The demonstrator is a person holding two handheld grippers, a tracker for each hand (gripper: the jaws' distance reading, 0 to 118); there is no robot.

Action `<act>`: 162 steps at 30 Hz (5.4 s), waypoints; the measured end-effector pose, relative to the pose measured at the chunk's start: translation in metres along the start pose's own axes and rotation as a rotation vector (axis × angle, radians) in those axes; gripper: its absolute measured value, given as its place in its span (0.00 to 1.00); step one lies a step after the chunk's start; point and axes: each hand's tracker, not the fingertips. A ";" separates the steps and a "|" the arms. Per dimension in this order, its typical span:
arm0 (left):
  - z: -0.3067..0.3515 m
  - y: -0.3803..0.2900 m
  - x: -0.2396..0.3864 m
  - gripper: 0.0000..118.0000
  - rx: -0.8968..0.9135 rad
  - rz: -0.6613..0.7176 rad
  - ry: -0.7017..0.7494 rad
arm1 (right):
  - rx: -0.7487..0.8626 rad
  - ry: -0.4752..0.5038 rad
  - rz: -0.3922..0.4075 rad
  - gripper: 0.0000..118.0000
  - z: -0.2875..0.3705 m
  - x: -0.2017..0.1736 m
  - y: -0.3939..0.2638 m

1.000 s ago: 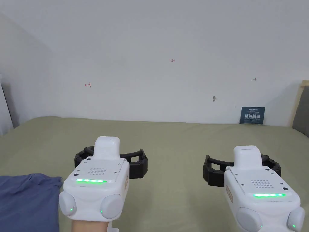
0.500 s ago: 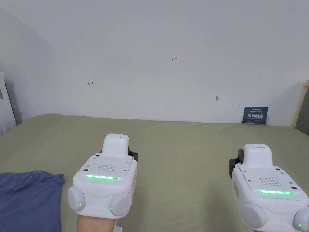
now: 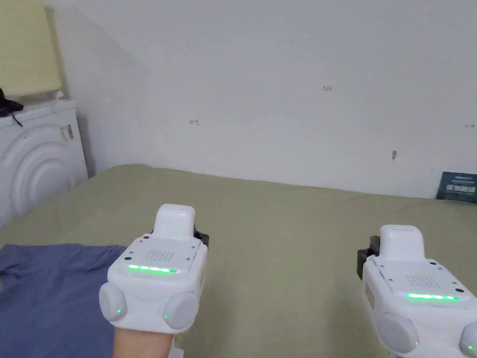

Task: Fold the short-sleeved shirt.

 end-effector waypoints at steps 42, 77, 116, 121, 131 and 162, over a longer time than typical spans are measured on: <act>-0.101 -0.098 -0.257 0.01 -0.394 0.181 0.314 | -0.154 0.579 0.022 0.00 -0.058 -0.271 -0.047; -0.213 -0.083 -0.178 0.00 -0.705 0.078 0.148 | -0.236 0.339 0.027 0.00 -0.043 -0.128 -0.072; -0.226 -0.127 0.373 0.05 -0.802 -0.190 -0.703 | -0.322 -0.240 -0.097 0.00 0.003 0.180 -0.114; -0.194 -0.102 0.335 0.96 -0.602 -0.175 -0.644 | -0.317 -0.222 -0.110 0.00 0.005 0.168 -0.110; -0.051 -0.047 0.121 0.00 -0.233 -0.004 -0.288 | -0.251 -0.119 -0.105 0.00 0.029 0.121 -0.093; -0.267 -0.143 0.038 0.85 -0.782 -0.142 -0.092 | -0.397 -0.092 -0.009 0.00 -0.038 0.097 -0.137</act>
